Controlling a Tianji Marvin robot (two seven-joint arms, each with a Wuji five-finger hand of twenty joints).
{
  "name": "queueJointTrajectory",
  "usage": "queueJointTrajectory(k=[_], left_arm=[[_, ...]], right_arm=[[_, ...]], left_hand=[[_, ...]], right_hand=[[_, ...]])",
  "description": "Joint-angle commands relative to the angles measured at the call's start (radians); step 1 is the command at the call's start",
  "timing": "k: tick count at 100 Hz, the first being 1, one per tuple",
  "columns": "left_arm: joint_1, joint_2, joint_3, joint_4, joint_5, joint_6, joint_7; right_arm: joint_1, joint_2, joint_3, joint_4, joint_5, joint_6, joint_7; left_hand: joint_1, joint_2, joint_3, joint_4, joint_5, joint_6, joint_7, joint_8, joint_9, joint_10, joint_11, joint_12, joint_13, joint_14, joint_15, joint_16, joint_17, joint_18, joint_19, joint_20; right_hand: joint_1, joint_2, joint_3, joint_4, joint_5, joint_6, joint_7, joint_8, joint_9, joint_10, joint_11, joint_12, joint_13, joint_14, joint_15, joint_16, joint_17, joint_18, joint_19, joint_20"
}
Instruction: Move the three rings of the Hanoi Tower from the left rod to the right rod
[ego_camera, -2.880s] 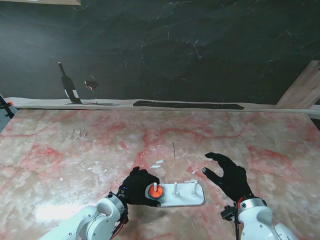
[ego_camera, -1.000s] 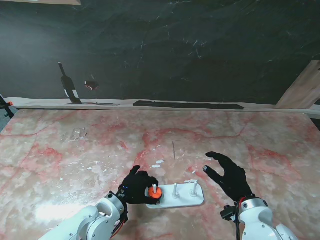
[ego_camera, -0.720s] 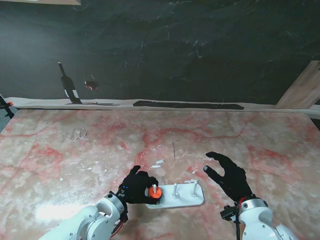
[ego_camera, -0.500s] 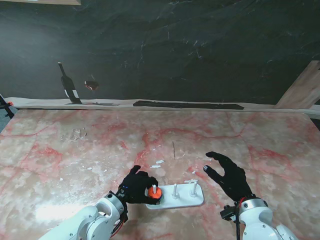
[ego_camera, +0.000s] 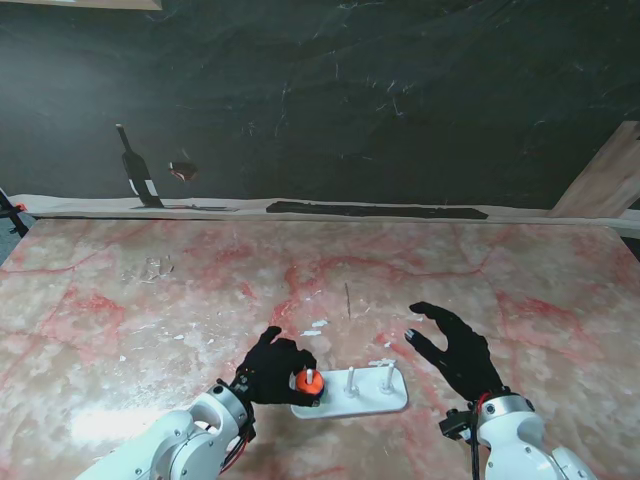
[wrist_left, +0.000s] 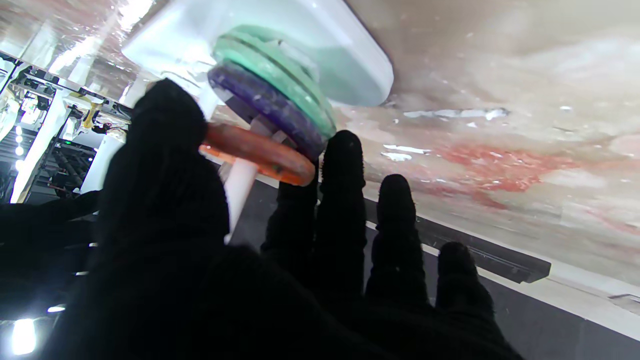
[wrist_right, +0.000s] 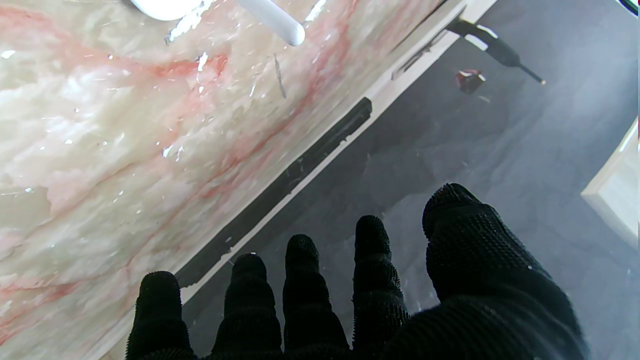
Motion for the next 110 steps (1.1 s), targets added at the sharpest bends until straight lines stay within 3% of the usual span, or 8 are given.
queueJointTrajectory(k=[1,110], left_arm=[[0.007,0.003,-0.005,-0.020,0.002,0.001,-0.004],[0.017,0.024,-0.046,-0.095,0.059,-0.019,-0.087]], right_arm=[[-0.003,-0.003,-0.004,0.001,0.003,-0.004,0.004],[-0.002,-0.003,-0.002,0.001,0.020,0.001,0.013]], left_hand=[[0.093,0.035,0.073,0.008,0.071,-0.059,0.107,0.003,0.047,-0.045,0.032,0.004,0.024,-0.007,0.015,0.008,-0.001,0.005,0.012,0.009],[0.083,0.014,0.082,0.010,0.089,-0.071,0.104,0.007,0.056,-0.047,0.016,0.012,0.041,0.004,-0.006,0.007,-0.004,0.015,0.064,-0.028]], right_hand=[[-0.010,0.020,-0.022,0.020,-0.029,0.009,-0.014,0.010,-0.027,-0.005,0.009,0.006,-0.018,0.003,-0.010,0.006,-0.004,-0.028,-0.030,0.029],[-0.015,0.016,-0.023,0.020,-0.038,0.014,-0.021,0.010,-0.047,0.005,0.007,0.004,-0.023,0.007,-0.011,0.006,-0.003,-0.027,-0.036,0.043]])
